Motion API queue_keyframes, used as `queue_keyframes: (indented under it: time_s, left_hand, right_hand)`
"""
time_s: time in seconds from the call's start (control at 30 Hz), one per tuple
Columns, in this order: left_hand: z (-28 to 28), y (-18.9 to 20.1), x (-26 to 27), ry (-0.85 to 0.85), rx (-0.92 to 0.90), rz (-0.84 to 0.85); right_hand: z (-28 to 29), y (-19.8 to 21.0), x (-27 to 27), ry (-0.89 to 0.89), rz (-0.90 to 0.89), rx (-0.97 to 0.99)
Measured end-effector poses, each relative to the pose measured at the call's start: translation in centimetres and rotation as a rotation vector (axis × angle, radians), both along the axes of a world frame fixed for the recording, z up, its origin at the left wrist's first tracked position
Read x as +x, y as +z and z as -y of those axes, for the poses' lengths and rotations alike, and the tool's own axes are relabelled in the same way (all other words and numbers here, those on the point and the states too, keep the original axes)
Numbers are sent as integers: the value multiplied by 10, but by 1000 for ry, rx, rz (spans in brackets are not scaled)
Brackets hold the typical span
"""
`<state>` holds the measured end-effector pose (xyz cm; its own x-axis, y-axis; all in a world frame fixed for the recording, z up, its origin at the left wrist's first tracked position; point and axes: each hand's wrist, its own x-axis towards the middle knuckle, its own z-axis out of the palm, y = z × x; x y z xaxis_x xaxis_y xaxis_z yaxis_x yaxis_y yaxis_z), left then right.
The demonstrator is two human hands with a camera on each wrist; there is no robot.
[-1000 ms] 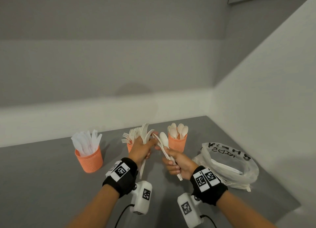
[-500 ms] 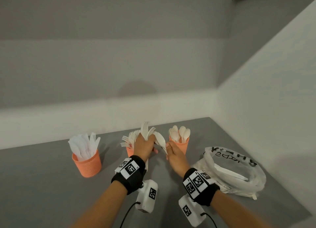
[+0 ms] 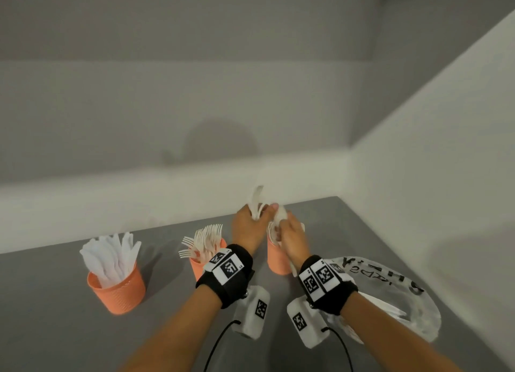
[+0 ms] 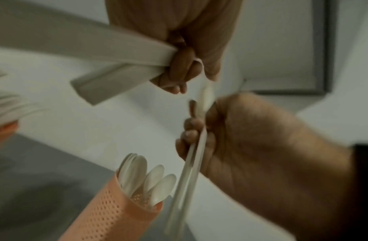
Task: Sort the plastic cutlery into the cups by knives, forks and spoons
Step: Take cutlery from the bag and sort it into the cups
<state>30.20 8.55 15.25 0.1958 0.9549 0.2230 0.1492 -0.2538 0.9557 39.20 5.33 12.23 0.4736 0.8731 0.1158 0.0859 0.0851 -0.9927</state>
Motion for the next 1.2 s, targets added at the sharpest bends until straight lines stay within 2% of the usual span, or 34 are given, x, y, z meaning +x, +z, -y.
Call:
queue_keyframes:
  time_s: [0.1,0.2,0.33,0.47,0.63,0.77,0.9,1.03,1.13,1.2]
  left_hand:
    - [-24,-2,-15,109,-158,185]
    - [-44,-1,-36,193,-165,340]
    - [-65,-4,-60,313,-151,413]
    - [-79,-23,-72,403,-153,366]
    - [-78,-63,-71,370,-104,211]
    - [-74,-87,-68,359,-5,90]
    - [-72,-97,-69,349,107,-11]
    - [-74,-100,-76,241,224,-212]
    - [-77,-105,-79,162,356,-449]
    - [-76,-106,-80,150,388,-598]
  right_hand:
    - [-18,3,21,-156,-156,88]
    - [-35,2,38,-206,-334,129]
    - [-46,-5,39,-203,-487,149]
    - [-52,-28,37,-212,-483,112]
    - [-49,-54,40,-253,-91,-44]
    - [-40,-51,36,-196,158,-120]
    - [-33,-45,34,-94,364,-111]
    - [-34,-48,42,17,666,-206]
    - [-38,-52,47,78,935,-350]
    - [-40,-52,48,24,1176,-438]
